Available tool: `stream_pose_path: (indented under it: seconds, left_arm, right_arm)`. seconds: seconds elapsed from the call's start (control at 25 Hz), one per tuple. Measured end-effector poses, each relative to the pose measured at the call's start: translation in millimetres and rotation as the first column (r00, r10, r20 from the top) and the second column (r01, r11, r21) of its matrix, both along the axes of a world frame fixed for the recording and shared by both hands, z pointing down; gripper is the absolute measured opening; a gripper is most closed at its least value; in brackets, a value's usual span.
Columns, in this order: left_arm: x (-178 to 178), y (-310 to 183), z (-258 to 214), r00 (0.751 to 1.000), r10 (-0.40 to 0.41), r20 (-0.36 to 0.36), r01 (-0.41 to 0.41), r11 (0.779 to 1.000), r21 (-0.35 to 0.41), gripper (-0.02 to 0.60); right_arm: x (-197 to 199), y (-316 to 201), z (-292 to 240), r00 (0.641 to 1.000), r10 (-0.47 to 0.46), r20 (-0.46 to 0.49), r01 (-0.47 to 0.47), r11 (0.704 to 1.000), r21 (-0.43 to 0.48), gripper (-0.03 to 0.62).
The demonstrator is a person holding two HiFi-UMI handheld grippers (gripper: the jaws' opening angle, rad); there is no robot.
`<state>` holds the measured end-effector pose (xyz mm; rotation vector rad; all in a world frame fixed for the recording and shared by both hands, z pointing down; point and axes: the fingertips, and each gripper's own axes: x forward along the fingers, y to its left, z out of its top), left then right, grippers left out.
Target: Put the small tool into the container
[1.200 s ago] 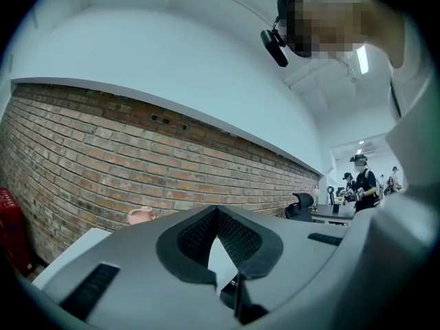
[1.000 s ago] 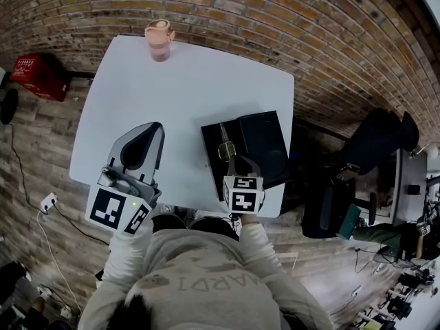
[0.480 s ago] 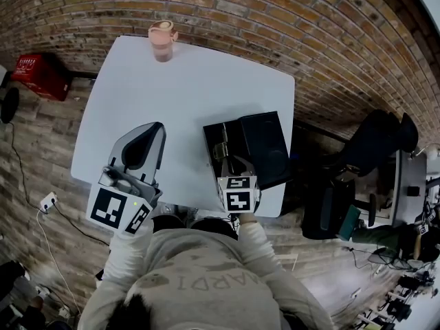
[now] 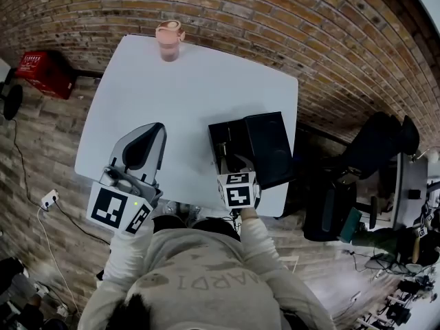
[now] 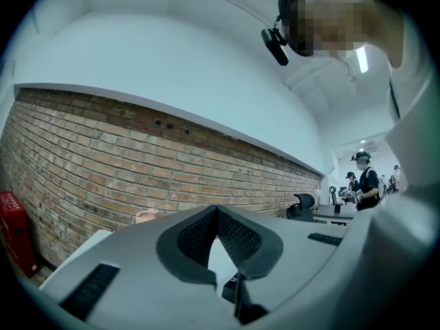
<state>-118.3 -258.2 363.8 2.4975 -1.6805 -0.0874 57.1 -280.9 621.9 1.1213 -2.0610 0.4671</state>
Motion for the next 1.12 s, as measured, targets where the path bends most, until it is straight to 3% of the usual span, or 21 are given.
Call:
stream_pose_path:
  seconds: [0.76, 1.0, 1.04, 1.12]
  left_arm:
    - [-10, 24, -8, 1.0, 0.005, 0.004, -0.005, 1.0, 0.011, 0.005]
    - [-13, 32, -13, 1.0, 0.017, 0.006, -0.017, 1.0, 0.023, 0.005]
    - [-13, 33, -14, 1.0, 0.019, 0.007, -0.02, 0.999, 0.025, 0.005]
    - [-12, 36, -15, 1.0, 0.027, 0.008, -0.027, 0.999, 0.029, 0.006]
  right_arm:
    - [-7, 2, 4, 0.994, 0.001, 0.107, 0.003, 0.999, -0.036, 0.114]
    - [-8, 4, -10, 0.99, 0.02, 0.137, -0.021, 1.0, 0.01, 0.112]
    - [-8, 4, -14, 0.99, 0.025, 0.141, -0.028, 0.999, 0.021, 0.105]
    - [-4, 6, -24, 0.989, 0.037, 0.144, -0.045, 0.998, 0.053, 0.026]
